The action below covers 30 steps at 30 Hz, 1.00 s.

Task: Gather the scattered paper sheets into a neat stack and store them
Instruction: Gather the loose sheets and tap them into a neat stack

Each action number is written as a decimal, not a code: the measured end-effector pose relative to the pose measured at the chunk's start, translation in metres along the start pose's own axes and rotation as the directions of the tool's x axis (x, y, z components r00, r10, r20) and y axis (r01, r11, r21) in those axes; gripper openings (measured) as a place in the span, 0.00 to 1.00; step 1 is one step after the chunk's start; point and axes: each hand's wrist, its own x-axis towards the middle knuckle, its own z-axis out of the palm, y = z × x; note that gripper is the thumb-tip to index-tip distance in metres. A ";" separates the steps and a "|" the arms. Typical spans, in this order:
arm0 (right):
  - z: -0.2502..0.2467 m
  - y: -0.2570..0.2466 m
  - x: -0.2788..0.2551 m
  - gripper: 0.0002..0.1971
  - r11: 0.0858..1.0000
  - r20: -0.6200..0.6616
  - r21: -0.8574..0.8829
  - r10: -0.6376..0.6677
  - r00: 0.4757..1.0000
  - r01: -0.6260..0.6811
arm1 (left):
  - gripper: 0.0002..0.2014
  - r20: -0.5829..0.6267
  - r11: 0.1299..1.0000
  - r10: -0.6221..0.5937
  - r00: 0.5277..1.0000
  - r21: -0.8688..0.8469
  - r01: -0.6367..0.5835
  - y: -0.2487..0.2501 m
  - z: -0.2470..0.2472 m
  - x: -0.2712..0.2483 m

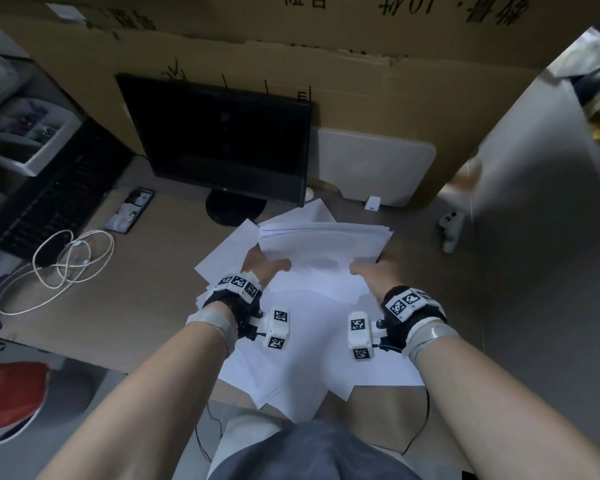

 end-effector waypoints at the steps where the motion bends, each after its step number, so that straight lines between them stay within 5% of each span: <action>1: -0.002 -0.002 -0.001 0.07 1.000 0.010 0.008 0.019 1.000 -0.020 | 0.11 0.008 1.000 -0.022 1.000 0.012 0.022 -0.001 -0.001 0.002; 4: -0.004 -0.002 0.001 0.08 1.000 0.048 0.009 0.018 0.999 -0.019 | 0.18 0.011 0.998 -0.047 0.999 0.047 0.047 0.003 -0.002 -0.002; 10: -0.001 0.005 0.009 0.12 0.998 0.043 0.050 -0.039 0.998 0.037 | 0.12 0.030 0.998 -0.048 0.998 -0.040 0.049 -0.006 -0.003 0.003; 13: 0.002 0.008 0.015 0.16 0.998 0.066 0.012 -0.064 0.996 0.063 | 0.32 0.110 0.998 -0.033 0.993 -0.043 0.038 -0.017 -0.001 0.015; 16: 0.010 0.010 0.024 0.17 1.000 0.052 -0.030 -0.004 0.999 0.006 | 0.25 0.140 0.993 -0.084 0.986 -0.064 0.094 -0.015 0.003 0.026; 21: 0.029 0.015 0.047 0.08 0.963 0.031 -0.143 0.235 0.971 -0.229 | 0.29 0.188 0.996 -0.052 0.981 -0.057 0.064 -0.019 0.009 0.055; 24: 0.042 0.020 0.052 0.20 0.984 -0.063 -0.069 0.161 0.985 -0.166 | 0.21 0.236 0.991 -0.114 0.965 -0.039 0.126 -0.027 0.010 0.074; 30: 0.060 0.000 0.055 0.17 0.997 -0.094 0.006 0.071 0.993 -0.071 | 0.23 0.212 0.977 -0.176 0.961 -0.079 0.196 -0.017 -0.001 0.105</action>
